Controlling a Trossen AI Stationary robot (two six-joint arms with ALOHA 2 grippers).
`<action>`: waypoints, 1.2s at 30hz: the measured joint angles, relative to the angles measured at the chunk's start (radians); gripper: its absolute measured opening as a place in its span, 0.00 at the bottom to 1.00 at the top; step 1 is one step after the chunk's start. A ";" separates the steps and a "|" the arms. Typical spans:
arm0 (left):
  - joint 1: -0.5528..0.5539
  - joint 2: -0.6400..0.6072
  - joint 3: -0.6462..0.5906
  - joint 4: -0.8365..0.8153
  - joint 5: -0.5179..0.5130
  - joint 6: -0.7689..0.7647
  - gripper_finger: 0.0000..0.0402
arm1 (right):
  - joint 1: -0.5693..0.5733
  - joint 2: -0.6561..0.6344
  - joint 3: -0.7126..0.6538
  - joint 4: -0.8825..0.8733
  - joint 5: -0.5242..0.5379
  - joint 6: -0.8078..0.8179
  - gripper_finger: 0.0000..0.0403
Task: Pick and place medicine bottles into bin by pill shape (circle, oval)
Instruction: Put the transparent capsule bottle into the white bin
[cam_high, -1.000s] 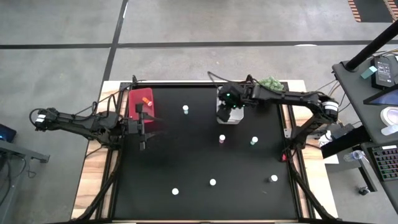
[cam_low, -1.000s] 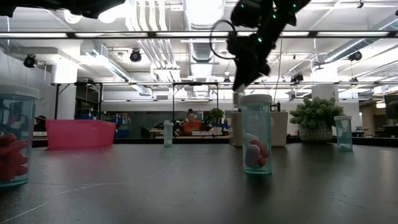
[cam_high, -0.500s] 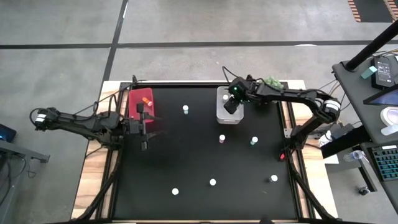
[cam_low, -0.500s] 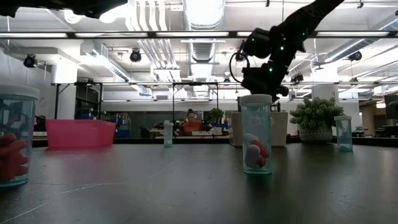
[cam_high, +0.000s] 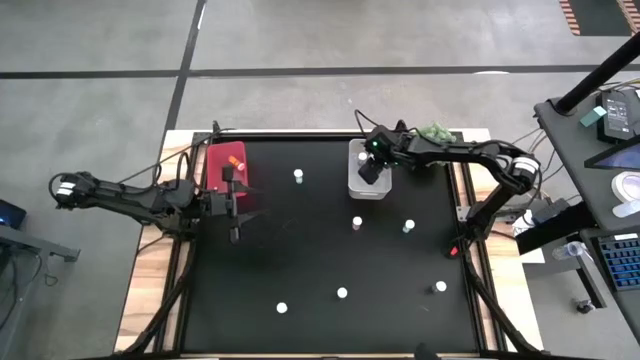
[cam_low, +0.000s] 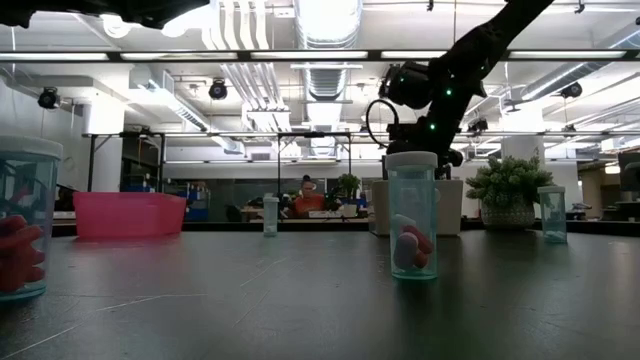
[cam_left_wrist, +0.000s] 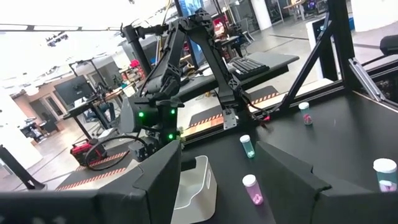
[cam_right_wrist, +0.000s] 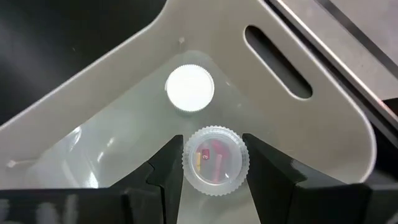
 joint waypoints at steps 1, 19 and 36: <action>0.000 -0.001 0.000 -0.001 0.000 0.000 0.47 | 0.000 0.004 0.000 0.000 0.000 0.000 0.35; 0.000 0.000 0.000 -0.002 0.000 -0.001 0.47 | 0.000 0.040 0.006 -0.005 0.000 0.003 0.38; 0.000 0.000 0.000 0.019 0.000 -0.005 0.47 | 0.000 0.039 0.011 -0.005 -0.002 0.022 0.50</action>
